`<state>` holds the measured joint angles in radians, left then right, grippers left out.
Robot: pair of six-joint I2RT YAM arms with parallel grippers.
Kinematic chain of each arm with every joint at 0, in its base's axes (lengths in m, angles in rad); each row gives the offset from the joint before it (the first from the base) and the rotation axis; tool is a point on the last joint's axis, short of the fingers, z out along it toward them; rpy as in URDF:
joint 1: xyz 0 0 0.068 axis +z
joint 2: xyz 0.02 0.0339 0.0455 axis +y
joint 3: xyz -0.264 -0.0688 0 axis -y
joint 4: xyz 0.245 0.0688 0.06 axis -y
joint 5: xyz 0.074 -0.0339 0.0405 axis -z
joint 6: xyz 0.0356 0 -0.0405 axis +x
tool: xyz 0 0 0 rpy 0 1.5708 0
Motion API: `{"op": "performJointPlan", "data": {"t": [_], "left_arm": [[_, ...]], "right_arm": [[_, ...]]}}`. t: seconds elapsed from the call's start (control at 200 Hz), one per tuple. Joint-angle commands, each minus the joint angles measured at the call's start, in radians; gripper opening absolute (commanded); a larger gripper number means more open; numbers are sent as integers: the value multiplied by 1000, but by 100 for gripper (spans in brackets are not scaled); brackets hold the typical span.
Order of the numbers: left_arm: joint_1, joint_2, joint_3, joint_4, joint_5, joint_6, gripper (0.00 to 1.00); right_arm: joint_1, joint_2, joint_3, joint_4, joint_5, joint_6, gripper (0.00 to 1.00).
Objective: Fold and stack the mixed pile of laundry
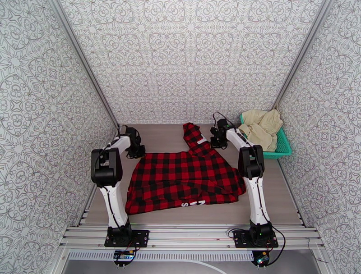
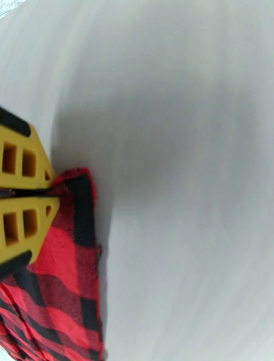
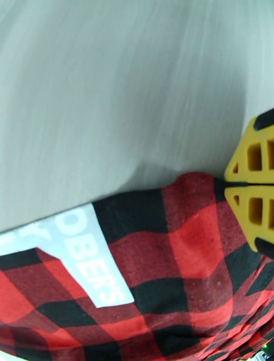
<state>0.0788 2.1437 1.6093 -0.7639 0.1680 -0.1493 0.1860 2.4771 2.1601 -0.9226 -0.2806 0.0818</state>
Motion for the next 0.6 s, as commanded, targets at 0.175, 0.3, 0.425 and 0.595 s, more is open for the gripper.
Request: {"op": "performJointPlan", "data": {"t": [0.175,0.3,0.425,0.595], "left_arm": [[2,-7,16,30,21,28,0],[12,-49,-23,56,27,31,0],[15,-99,-55,86,45,34,0],[16,-153,-100,127,72,35,0]], "right_arm": [[-41,-40,-11,-1,-28,12,4],[-49,-65,-39,7,-48,17,4],[-49,-95,-61,21,-77,32,5],[-49,-123,-88,41,-105,53,5]]}}
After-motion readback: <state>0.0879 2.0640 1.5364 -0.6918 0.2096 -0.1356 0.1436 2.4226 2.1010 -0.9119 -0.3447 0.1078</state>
